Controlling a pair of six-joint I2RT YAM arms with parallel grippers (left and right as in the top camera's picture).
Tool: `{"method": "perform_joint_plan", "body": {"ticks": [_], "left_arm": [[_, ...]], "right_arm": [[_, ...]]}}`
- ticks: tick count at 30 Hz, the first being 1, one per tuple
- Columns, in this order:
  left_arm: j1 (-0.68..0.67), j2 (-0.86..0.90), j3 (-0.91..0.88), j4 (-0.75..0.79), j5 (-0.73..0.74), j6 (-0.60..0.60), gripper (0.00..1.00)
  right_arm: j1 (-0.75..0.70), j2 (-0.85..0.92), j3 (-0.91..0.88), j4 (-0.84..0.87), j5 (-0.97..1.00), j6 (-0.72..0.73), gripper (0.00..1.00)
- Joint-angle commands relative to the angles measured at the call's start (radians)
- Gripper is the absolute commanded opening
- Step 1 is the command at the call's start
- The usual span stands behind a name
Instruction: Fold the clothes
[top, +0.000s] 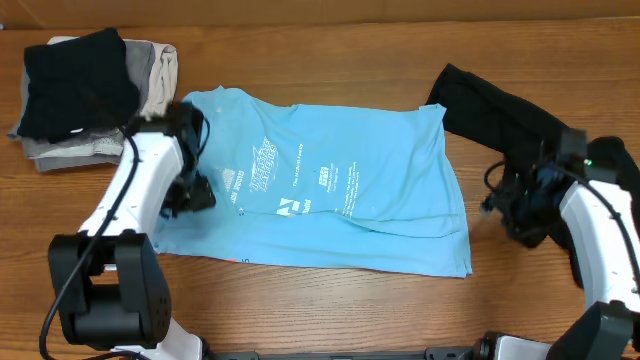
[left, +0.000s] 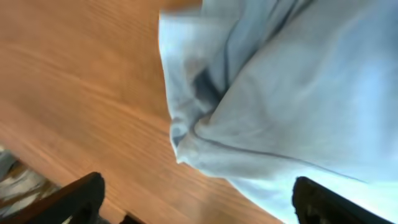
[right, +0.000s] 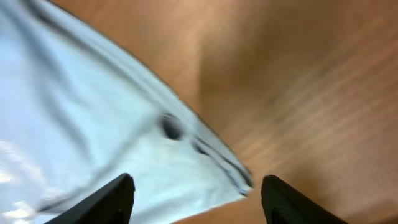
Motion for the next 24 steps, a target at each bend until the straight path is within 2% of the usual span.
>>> {"method": "perform_joint_plan", "body": {"ticks": [1,6,12,18,24], "left_arm": [[-0.003,0.002,0.147,-0.032,0.084,0.111,1.0],[-0.046,0.002,0.327,-0.066,0.252,0.269,1.0],[-0.066,0.002,0.504,-0.121,0.368,0.288,1.0],[-0.064,0.006,0.676,-0.155,0.377,0.289,1.0],[-0.064,0.106,0.841,-0.145,0.391,0.336,1.0]], "right_arm": [[0.026,-0.038,0.085,0.007,-0.08,-0.063,0.71],[0.083,-0.049,0.143,0.018,-0.1,-0.104,0.76],[0.143,-0.049,0.278,0.018,-0.145,-0.159,0.86],[0.153,-0.037,0.473,0.018,-0.149,-0.198,0.95],[0.163,0.035,0.589,0.054,-0.149,-0.243,0.96]]}}
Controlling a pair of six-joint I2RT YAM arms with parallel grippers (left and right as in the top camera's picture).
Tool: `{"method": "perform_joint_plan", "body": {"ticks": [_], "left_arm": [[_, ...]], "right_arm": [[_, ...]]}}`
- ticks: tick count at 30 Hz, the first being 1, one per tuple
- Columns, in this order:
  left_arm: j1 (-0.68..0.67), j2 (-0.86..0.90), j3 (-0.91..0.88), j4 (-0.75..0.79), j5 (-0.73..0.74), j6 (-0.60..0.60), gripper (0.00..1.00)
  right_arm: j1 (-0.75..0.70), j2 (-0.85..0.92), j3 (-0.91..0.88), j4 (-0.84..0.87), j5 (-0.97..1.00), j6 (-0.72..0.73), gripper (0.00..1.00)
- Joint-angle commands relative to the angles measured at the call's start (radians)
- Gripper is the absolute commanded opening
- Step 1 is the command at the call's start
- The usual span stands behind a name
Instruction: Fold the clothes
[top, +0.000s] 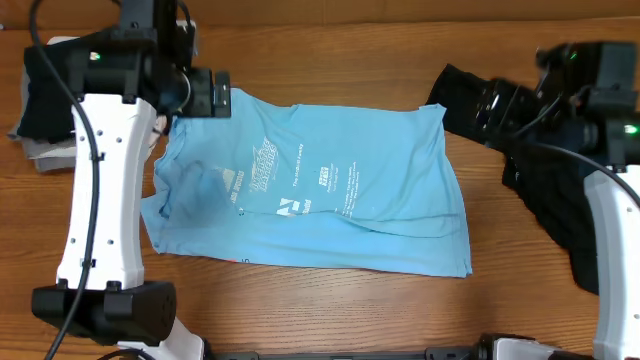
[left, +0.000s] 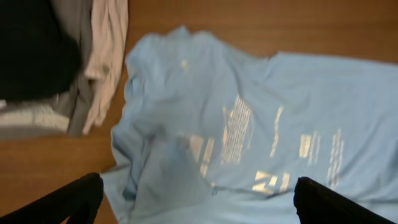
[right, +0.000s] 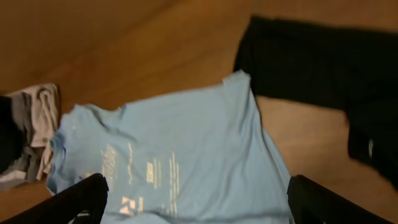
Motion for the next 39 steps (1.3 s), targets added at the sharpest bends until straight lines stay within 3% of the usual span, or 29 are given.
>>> {"method": "perform_joint_plan", "body": {"ticks": [1,5,12,23,31,34,36,38,39], "left_arm": [[0.002,0.116,0.121,0.021,0.028,0.06,1.0],[0.005,0.296,0.223,0.158,0.026,0.093,1.0],[0.014,0.534,0.237,0.385,0.025,0.147,1.0],[0.033,0.71,0.232,0.455,-0.017,0.167,1.0],[0.033,0.761,0.232,0.41,-0.016,0.166,0.8],[0.032,0.78,0.232,0.396,-0.009,0.158,0.68],[0.032,0.785,0.232,0.388,-0.009,0.155,0.53],[0.034,0.785,0.232,0.384,-0.01,0.155,0.27],[0.034,0.784,0.232,0.381,-0.013,0.155,0.19]], "right_arm": [[0.021,0.062,0.054,0.032,-0.01,-0.057,0.95],[0.074,0.142,0.054,0.078,-0.005,-0.11,0.96],[0.12,0.208,0.051,0.072,0.014,-0.114,0.96],[0.122,0.212,0.051,0.033,0.013,-0.114,0.95],[0.122,0.212,0.051,0.025,0.013,-0.114,0.9],[0.122,0.212,0.051,0.025,0.013,-0.114,0.9],[0.122,0.212,0.051,0.025,0.014,-0.114,0.89],[0.122,0.212,0.051,0.025,0.014,-0.114,0.89],[0.122,0.212,0.051,0.027,0.014,-0.114,0.9]]}}
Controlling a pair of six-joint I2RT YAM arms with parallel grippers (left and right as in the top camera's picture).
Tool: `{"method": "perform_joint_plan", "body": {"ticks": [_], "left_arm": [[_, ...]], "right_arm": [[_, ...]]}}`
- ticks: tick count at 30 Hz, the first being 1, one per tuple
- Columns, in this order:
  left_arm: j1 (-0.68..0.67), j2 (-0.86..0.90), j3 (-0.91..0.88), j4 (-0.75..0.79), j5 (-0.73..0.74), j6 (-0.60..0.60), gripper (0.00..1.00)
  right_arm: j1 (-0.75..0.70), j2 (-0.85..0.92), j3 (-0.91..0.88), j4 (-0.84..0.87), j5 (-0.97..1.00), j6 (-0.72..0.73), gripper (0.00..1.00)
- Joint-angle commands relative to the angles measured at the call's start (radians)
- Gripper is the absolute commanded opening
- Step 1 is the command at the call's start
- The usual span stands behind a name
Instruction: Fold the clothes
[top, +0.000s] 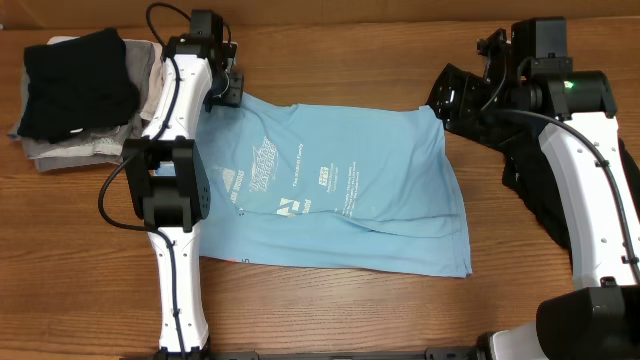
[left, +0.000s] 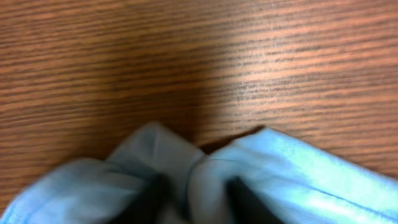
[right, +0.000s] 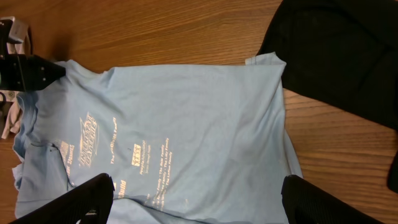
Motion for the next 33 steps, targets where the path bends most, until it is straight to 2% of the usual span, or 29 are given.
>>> {"method": "perform_joint_plan", "body": {"ticks": [1,2,12,13,14,16,18,19,23,28,33], "left_arm": [[0.003,0.009,0.017,-0.011,-0.01,-0.003,0.11],[0.004,0.008,0.02,-0.023,-0.022,-0.015,0.04],[0.004,-0.023,0.09,-0.351,-0.069,-0.089,0.06],[0.004,-0.023,0.089,-0.392,-0.061,-0.089,0.12],[0.004,-0.02,0.085,-0.417,-0.055,-0.09,0.32],[0.003,-0.018,0.074,-0.444,-0.051,-0.089,0.59],[0.003,-0.015,0.07,-0.428,-0.059,-0.083,0.77],[0.003,-0.015,0.07,-0.41,-0.065,-0.08,0.8],[0.004,-0.016,0.078,-0.278,-0.093,-0.072,0.84],[0.003,-0.016,0.078,-0.103,-0.08,-0.002,0.85],[0.003,-0.008,0.075,-0.037,-0.047,0.024,0.82]], "right_arm": [[0.005,0.0,0.007,0.006,0.009,-0.006,0.89],[0.005,0.0,0.007,0.008,0.009,-0.006,0.89],[0.006,0.0,0.007,0.009,0.009,-0.006,0.89],[0.006,0.0,0.007,0.008,0.009,-0.006,0.89],[0.006,0.0,0.007,0.007,0.009,-0.006,0.89],[0.006,0.0,0.007,0.006,0.009,-0.006,0.9],[0.005,0.0,0.007,0.007,0.009,-0.007,0.9],[0.005,0.0,0.007,0.007,0.009,-0.007,0.9],[0.005,0.003,0.007,0.006,0.009,-0.006,0.9],[0.006,0.004,0.007,0.006,0.009,-0.006,0.9],[0.006,0.004,0.007,0.006,0.009,-0.006,0.9]]}}
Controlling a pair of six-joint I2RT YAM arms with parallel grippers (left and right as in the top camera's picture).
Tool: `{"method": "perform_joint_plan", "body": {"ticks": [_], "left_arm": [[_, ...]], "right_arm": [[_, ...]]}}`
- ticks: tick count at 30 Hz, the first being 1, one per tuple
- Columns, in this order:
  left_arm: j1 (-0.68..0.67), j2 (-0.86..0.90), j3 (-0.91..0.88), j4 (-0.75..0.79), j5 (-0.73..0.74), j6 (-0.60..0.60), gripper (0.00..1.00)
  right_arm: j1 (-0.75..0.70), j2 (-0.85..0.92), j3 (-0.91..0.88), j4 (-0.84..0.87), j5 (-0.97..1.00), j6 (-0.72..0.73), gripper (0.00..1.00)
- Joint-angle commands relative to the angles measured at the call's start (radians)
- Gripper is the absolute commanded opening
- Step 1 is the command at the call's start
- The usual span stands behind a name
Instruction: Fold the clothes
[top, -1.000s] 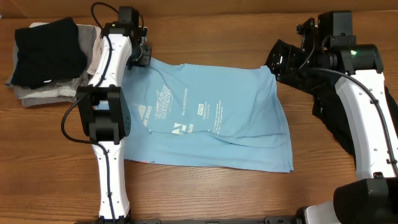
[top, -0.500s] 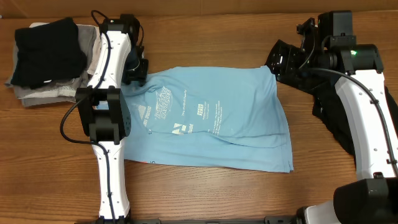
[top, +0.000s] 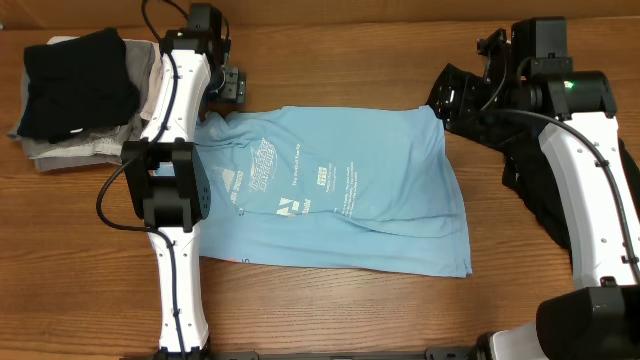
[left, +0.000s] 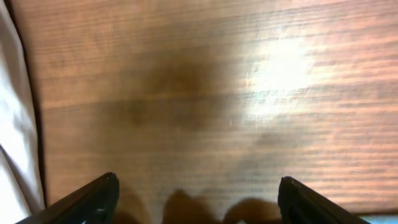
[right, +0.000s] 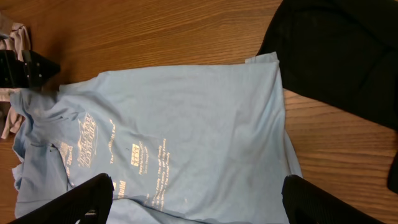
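A light blue T-shirt (top: 330, 190) with white print lies spread on the wooden table (top: 330, 60), its left end rumpled. My left gripper (top: 232, 85) is open just beyond the shirt's far left corner. Its wrist view shows only bare wood between the fingers (left: 102, 193), around the left gripper (left: 198, 186). My right gripper (top: 468, 92) hangs high by the shirt's far right corner, open and holding nothing. From the right gripper (right: 196, 186) the whole T-shirt (right: 174, 130) shows below.
A pile of folded clothes (top: 85, 90), black on top, sits at the far left; its pale edge (left: 12, 130) shows beside the left gripper. A black garment (top: 540, 160) lies loose at the right, also seen as black garment (right: 342, 56).
Blue cloth was bunched at my left gripper's jaws; now the gripper is open over bare wood, and the shirt's far left corner lies lower and rumpled. The right arm has not moved.
Both grippers were low and open at the shirt's left and right edges. Then both were high over the table. Then the left was at the shirt's far left corner with cloth at its jaws, the right high by the black garment. Now the left holds nothing.
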Motion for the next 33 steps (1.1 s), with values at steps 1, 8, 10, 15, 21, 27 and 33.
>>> {"method": "perform_joint_plan", "body": {"ticks": [1,8,10,15,21,27,33], "left_arm": [[0.003,-0.005,0.008,-0.002,0.038,0.042,0.8],[-0.001,0.004,-0.019,-0.072,0.149,0.072,0.76],[-0.005,0.005,-0.034,-0.092,0.161,0.079,0.75],[-0.014,0.005,-0.091,-0.098,0.16,0.079,0.75],[-0.014,0.005,-0.192,-0.013,0.156,0.043,0.51],[-0.017,0.005,-0.197,0.069,0.148,0.04,0.04],[-0.018,0.005,-0.05,0.044,0.119,-0.005,0.04]], "right_arm": [[0.006,0.004,0.007,0.004,0.01,-0.006,0.9],[0.005,0.004,0.007,0.009,0.01,-0.006,0.9],[0.006,0.004,0.007,0.008,0.01,-0.006,0.9],[0.006,0.004,0.007,0.007,0.01,-0.006,0.9],[0.005,0.004,0.007,0.008,0.01,-0.007,0.9],[0.005,0.004,0.007,0.013,0.01,-0.007,0.9],[0.006,0.004,0.007,0.064,0.01,-0.007,0.88]]}}
